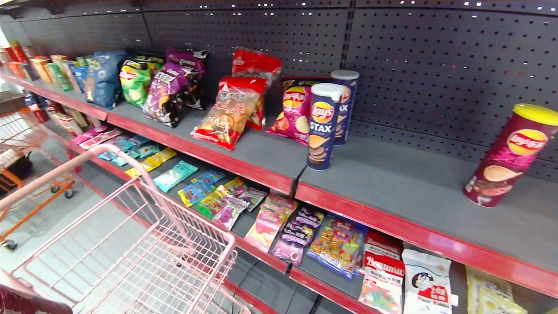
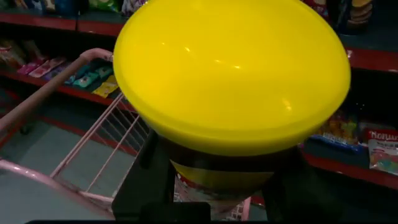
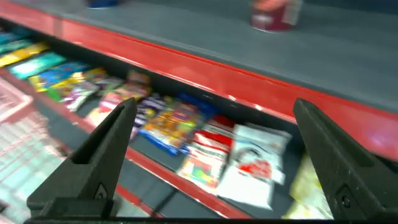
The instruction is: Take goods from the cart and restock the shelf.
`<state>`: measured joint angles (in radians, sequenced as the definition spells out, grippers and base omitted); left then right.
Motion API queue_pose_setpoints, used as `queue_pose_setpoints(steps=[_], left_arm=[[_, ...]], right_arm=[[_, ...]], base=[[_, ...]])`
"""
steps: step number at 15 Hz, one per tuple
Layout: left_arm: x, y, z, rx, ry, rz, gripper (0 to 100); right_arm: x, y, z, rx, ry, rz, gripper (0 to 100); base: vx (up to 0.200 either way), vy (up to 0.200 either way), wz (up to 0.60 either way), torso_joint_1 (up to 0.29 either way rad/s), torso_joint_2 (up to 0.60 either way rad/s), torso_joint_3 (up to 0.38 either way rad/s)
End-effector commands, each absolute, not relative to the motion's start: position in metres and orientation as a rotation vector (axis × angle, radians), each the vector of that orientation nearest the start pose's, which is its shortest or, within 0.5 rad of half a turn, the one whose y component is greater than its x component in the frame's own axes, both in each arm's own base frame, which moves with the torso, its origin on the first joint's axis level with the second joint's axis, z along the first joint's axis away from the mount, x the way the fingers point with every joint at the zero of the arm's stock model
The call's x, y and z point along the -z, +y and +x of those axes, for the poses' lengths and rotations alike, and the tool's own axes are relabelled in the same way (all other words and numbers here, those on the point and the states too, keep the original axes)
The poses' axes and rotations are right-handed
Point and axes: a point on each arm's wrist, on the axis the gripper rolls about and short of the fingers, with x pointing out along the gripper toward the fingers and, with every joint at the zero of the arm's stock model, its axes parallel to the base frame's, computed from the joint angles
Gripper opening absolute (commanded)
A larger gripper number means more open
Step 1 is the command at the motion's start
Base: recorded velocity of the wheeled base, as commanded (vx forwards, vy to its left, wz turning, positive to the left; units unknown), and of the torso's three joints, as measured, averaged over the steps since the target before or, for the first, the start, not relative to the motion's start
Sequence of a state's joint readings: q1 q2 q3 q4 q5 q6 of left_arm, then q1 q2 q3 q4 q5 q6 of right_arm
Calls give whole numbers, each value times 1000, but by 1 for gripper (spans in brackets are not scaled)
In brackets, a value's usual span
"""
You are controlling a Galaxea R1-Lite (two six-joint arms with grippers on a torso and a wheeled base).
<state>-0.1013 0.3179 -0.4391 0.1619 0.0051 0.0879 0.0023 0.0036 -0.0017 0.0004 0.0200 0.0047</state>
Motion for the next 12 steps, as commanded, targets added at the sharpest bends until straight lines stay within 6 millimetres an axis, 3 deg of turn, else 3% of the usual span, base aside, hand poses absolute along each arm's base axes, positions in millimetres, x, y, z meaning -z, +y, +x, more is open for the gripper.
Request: queue_pose_setpoints(steps=[1, 10, 12], left_arm=[[-186, 2, -16, 97, 46, 92, 0], [-180, 2, -19, 99, 42, 90, 0], [-174, 2, -21, 99, 40, 91, 0]], right_arm=[[-76, 0, -23, -25, 2, 5, 100], [-76, 0, -23, -23, 2, 5, 100], [-76, 0, -23, -25, 2, 3, 100]], base=[[0, 0, -600, 2, 7, 2], [0, 0, -600, 5, 2, 2], [0, 0, 0, 0, 0, 0]])
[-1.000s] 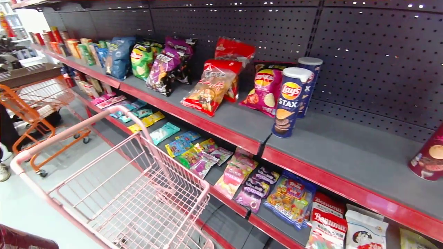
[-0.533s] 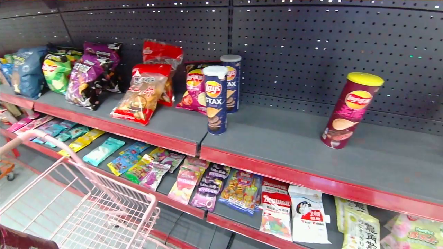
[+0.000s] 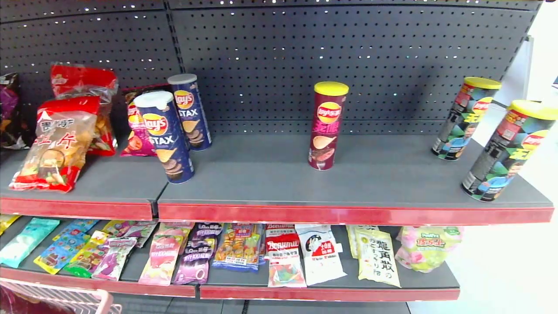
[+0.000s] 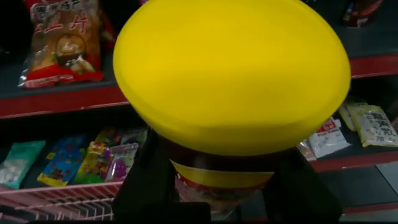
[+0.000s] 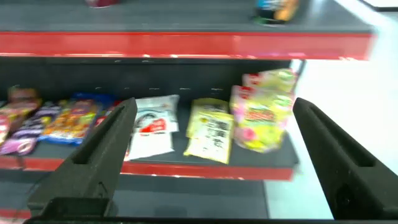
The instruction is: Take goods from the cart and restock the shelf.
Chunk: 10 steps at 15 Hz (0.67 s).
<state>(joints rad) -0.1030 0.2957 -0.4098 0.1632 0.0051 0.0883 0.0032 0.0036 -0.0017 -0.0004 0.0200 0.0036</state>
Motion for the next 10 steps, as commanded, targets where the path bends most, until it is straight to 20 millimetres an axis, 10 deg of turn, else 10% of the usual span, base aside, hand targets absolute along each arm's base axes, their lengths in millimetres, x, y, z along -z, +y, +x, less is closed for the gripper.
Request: queue_pose_setpoints(steps=[1, 8, 10], left_arm=[[-172, 2, -22, 99, 42, 90, 0], [-145, 3, -31, 98, 22, 87, 0], [-144, 3, -30, 102, 43, 90, 0]], right_arm=[[-76, 0, -23, -25, 2, 5, 100], [-87, 2, -24, -78, -29, -4, 100], [-193, 2, -17, -152, -88, 63, 100]], base=[[0, 0, 0, 0, 0, 0], [0, 0, 0, 0, 0, 0], [0, 0, 0, 0, 0, 0]])
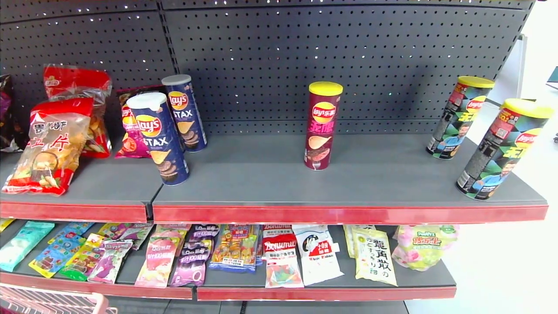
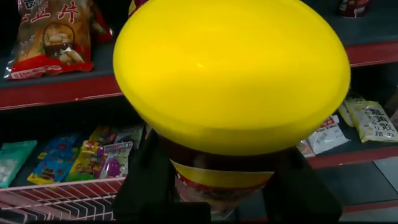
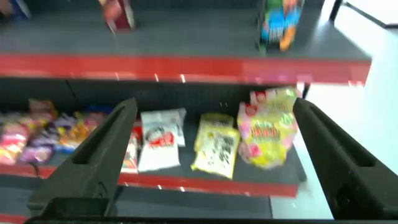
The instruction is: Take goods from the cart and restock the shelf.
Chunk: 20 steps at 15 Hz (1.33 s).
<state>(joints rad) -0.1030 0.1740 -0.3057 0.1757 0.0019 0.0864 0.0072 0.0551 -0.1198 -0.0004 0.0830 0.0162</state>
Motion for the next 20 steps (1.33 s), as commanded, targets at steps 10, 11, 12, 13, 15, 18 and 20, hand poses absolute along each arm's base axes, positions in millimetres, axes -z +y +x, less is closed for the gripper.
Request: queue_pose_setpoints(steps=[10, 11, 12, 13, 15, 18, 20], left_arm=[[-151, 2, -28, 160, 55, 69, 0], [-151, 3, -28, 132, 54, 70, 0], [-151, 3, -28, 111, 50, 70, 0], [-151, 3, -28, 109, 48, 70, 0], [-153, 3, -29, 103, 39, 70, 0], [-155, 3, -29, 98, 41, 72, 0], [-155, 3, -29, 98, 44, 72, 0]], right_arm=[[-253, 77, 196, -707, 167, -110, 100], [-250, 83, 211, -724, 174, -109, 100], [-249, 89, 222, -755, 179, -105, 100], [-249, 95, 238, -792, 184, -102, 100], [-248, 105, 267, -806, 189, -101, 100], [-240, 119, 305, -797, 203, -103, 100], [-234, 124, 316, -805, 212, -109, 100]], base=[[0, 0, 0, 0, 0, 0], [0, 0, 0, 0, 0, 0], [0, 0, 0, 0, 0, 0], [0, 0, 0, 0, 0, 0], [0, 0, 0, 0, 0, 0], [0, 0, 0, 0, 0, 0], [0, 0, 0, 0, 0, 0]])
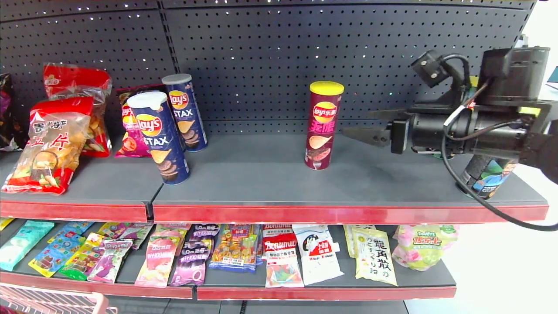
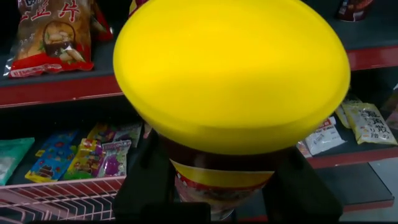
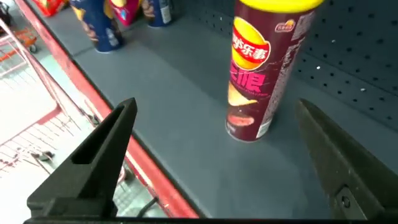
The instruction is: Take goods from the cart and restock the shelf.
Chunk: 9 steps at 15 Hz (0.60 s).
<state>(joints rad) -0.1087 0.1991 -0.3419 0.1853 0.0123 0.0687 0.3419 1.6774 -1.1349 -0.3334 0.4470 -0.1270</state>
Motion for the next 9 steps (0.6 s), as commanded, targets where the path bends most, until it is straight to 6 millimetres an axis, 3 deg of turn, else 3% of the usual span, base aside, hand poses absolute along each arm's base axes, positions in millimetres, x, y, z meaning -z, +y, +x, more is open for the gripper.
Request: queue_pose_setpoints(steps=[1, 9], left_arm=[[-154, 3, -28, 98, 47, 72, 0], [-150, 3, -26, 102, 69, 73, 0]], right_arm=[[-230, 126, 322, -808, 217, -120, 100], [-213, 132, 381, -777, 165, -124, 100]], base=[[0, 0, 0, 0, 0, 0], [0, 0, 0, 0, 0, 0]])
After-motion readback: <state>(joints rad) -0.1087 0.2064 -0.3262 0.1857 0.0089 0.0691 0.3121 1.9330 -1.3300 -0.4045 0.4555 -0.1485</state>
